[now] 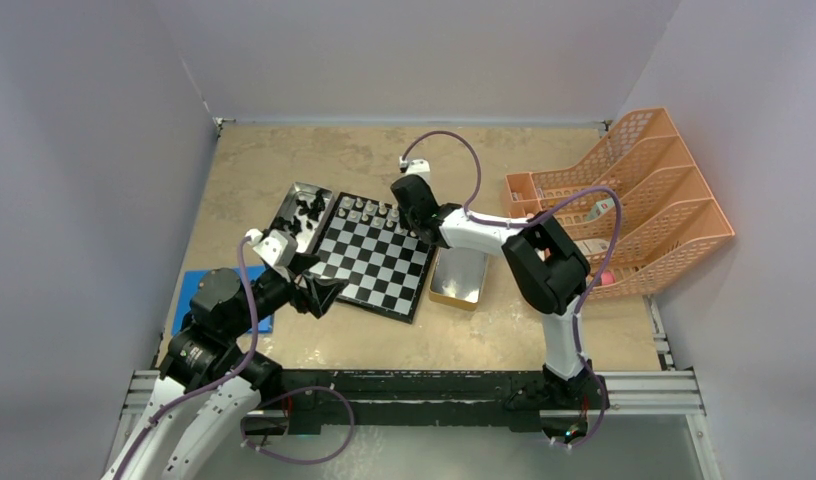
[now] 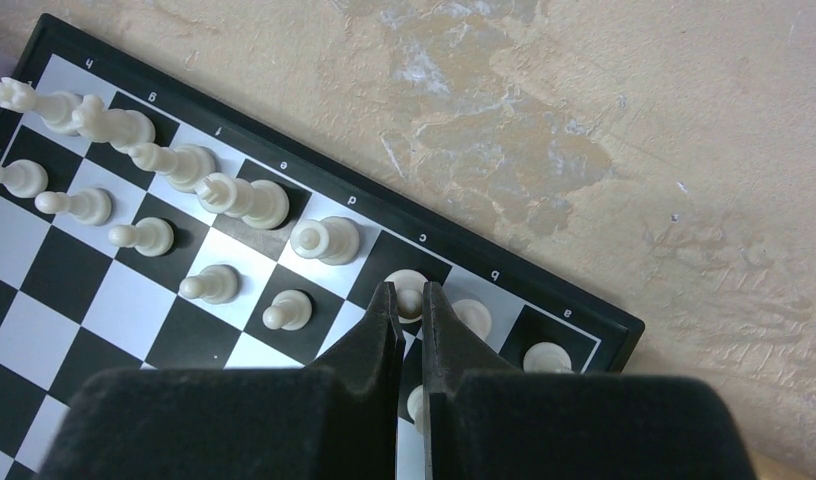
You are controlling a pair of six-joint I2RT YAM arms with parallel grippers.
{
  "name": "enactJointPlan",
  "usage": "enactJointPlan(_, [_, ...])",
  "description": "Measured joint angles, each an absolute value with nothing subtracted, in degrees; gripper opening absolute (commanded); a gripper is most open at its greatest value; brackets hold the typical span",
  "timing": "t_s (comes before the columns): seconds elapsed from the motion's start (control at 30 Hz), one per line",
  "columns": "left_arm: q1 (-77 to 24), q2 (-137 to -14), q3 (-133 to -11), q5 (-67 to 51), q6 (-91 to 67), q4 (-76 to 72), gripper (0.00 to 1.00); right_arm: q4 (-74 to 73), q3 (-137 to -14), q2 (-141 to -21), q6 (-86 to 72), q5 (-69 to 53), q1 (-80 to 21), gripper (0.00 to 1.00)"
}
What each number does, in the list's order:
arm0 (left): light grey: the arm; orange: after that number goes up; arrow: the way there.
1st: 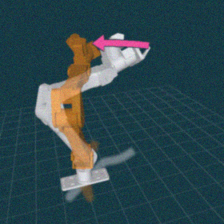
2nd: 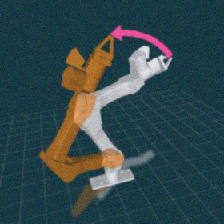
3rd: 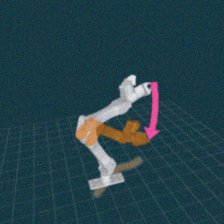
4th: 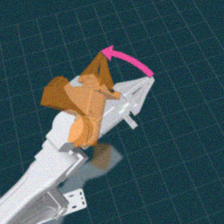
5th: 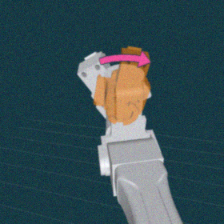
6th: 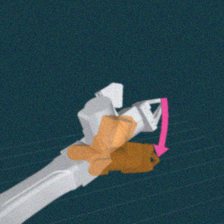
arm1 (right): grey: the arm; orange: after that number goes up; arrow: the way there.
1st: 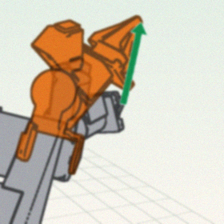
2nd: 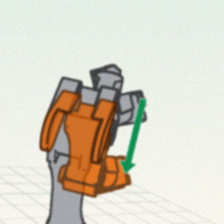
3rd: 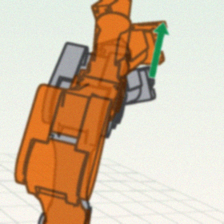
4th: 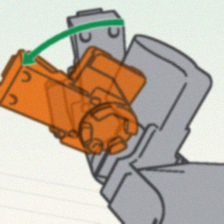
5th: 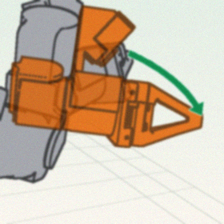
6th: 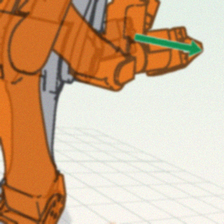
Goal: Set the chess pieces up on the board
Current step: Place the chess piece on the chessboard.
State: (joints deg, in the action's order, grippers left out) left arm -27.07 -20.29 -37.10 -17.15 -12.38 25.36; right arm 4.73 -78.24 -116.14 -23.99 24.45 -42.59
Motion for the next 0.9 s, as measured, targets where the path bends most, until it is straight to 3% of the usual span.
enactJointPlan(0.33, [-27.09,-20.29,-37.1,-17.37,-12.38,25.36,0.78,4.97,-78.24,-116.42,-23.99,24.34,-42.59,0.08])
enactJointPlan(0.9, [-27.09,-20.29,-37.1,-17.37,-12.38,25.36,0.78,2.37,-81.06,-117.8,-24.16,22.96,-42.59,0.21])
